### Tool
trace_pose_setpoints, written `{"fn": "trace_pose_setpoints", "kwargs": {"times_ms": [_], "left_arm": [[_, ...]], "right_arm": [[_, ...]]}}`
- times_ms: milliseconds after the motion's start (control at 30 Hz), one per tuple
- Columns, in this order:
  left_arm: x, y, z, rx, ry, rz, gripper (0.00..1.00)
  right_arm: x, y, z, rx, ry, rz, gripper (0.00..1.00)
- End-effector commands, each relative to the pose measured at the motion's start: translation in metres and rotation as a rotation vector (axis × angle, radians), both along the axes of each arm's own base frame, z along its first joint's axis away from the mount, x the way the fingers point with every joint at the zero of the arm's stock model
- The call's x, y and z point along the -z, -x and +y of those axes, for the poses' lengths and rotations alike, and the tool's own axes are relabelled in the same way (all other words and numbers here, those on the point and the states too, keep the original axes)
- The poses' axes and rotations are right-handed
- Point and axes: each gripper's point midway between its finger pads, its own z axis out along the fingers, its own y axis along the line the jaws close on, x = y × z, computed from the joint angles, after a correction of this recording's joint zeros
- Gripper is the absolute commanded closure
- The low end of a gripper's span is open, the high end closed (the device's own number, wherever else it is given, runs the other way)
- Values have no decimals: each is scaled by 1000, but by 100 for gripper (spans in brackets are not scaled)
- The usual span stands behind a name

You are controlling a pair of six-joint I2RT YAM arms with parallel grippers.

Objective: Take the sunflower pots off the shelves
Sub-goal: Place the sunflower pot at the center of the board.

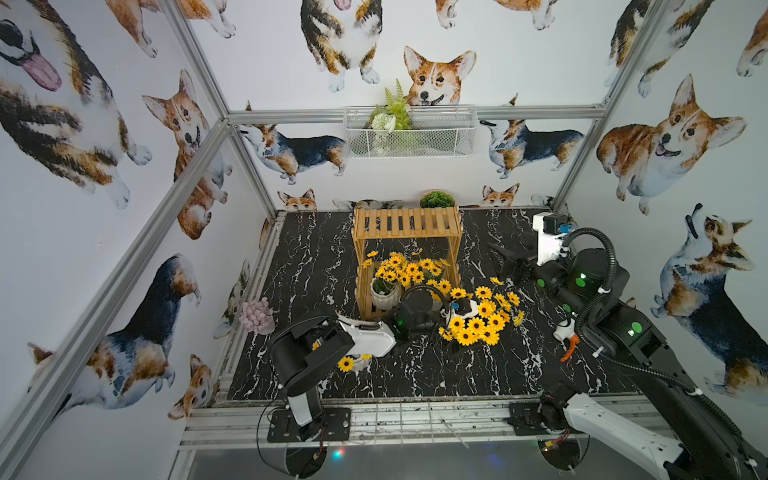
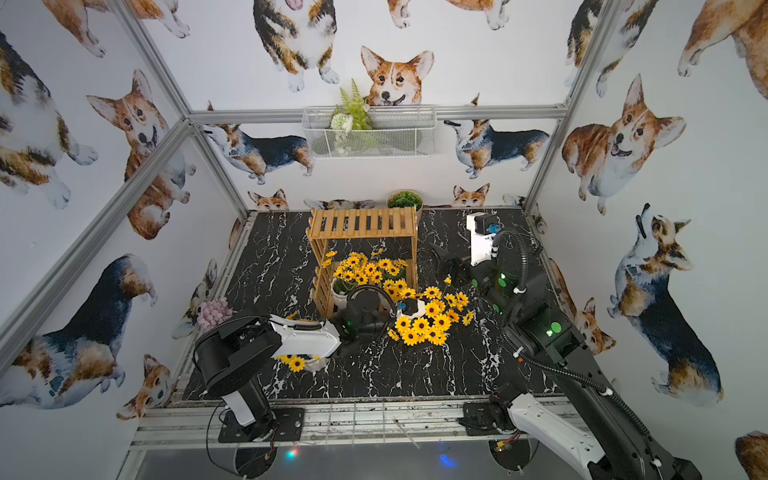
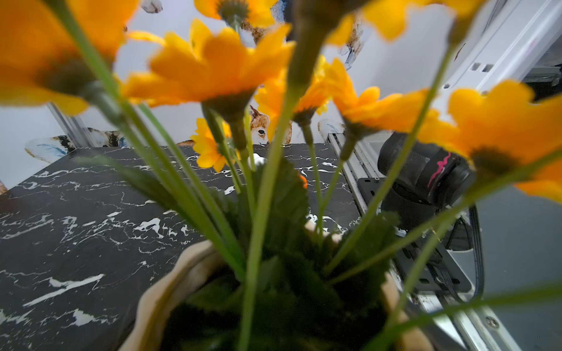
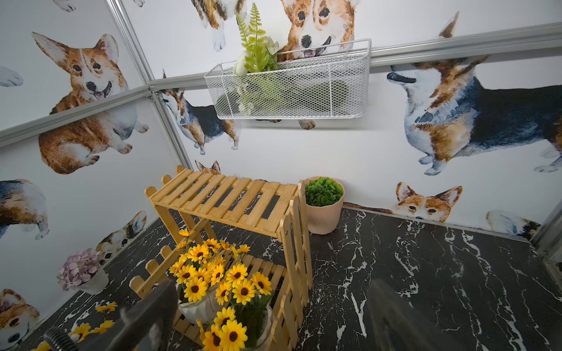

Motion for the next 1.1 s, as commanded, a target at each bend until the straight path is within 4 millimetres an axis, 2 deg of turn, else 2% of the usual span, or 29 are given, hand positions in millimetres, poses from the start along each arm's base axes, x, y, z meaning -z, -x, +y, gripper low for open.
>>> {"fn": "trace_pose_setpoints", "kwargs": {"times_ms": [0,433,467,633,1067], "left_arm": [[-23,5,-10,38,93,-55,100],[12,5,-31,47,75,-4,100],[1,1,-38,42,105,-18,100],[14,3,-47,44,99,-17,100],[40,2,-49,40,73,1,100]], "right_arm": [[0,-1,0,2,-18,3,0],[6,1,-1,1,-16,9,0],[7,1,-1,1,-15,10,0],[9,1,-1,4,-11,11,0],[13,1,-3,10,-5,15,0]]}}
